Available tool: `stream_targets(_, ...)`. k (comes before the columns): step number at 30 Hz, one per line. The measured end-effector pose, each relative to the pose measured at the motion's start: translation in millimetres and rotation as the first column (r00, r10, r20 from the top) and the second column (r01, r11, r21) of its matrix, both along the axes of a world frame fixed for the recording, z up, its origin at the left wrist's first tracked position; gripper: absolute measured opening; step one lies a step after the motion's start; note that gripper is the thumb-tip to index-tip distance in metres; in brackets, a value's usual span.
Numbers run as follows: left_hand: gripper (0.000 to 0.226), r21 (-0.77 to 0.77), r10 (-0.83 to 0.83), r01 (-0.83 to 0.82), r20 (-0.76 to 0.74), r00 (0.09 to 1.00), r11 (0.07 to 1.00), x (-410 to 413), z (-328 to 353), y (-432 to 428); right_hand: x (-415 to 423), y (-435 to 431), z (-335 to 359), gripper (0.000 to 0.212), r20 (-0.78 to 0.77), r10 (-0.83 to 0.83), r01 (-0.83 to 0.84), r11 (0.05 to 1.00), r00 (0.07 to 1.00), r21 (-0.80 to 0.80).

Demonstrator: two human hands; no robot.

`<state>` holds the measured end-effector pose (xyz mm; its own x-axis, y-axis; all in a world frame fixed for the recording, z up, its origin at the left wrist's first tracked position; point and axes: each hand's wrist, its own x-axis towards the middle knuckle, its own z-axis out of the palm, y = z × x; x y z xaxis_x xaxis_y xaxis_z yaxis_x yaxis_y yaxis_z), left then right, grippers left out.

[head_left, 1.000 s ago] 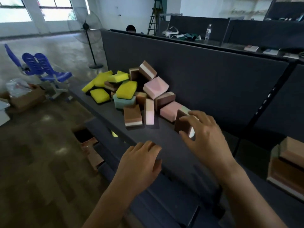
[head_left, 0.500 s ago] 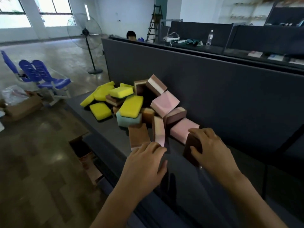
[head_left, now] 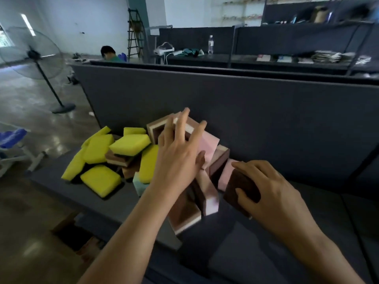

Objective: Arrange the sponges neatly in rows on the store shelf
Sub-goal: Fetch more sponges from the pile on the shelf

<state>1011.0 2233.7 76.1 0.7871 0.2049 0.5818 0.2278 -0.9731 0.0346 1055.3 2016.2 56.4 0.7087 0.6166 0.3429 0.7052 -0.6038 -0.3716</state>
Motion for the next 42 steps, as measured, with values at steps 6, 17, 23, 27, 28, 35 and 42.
stream_targets(6,0.076,-0.010,0.018,-0.019,-0.083,0.996,1.000,29.9,-3.9,25.6,-9.1,9.4,-1.9,0.052,0.029,-0.042,0.042,0.999,0.999,-0.014)
stream_targets(17,0.037,-0.041,-0.280,0.304,0.289,0.916,0.952,10.5,3.9,-15.5,-26.6,-20.7,-7.0,0.052,0.056,-0.248,0.248,0.969,0.967,0.000)
stream_targets(23,0.040,-0.095,-0.507,0.552,0.293,0.811,0.828,1.7,-8.4,-95.1,-41.4,-86.8,-10.0,0.054,0.033,-0.441,0.440,0.898,0.897,0.027)
stream_targets(27,0.050,-0.194,-0.651,0.679,0.194,0.734,0.708,7.3,-31.9,-156.0,-56.5,-140.1,-9.5,0.054,0.010,-0.563,0.563,0.826,0.826,0.020)
stream_targets(28,0.051,-0.212,-0.681,0.701,0.170,0.713,0.681,8.1,-37.9,-170.9,-61.0,-154.0,-9.6,0.054,0.009,-0.590,0.589,0.807,0.808,0.029)
stream_targets(35,0.046,-0.274,-0.795,0.779,0.077,0.602,0.564,4.3,-59.6,-268.1,-80.1,-246.1,-14.8,0.056,0.024,-0.710,0.709,0.704,0.704,0.049)
stream_targets(42,0.053,-0.332,-0.806,0.762,0.008,0.592,0.556,-2.7,-75.8,-350.9,-74.9,-327.5,-18.6,0.057,0.008,-0.694,0.694,0.720,0.720,0.034)
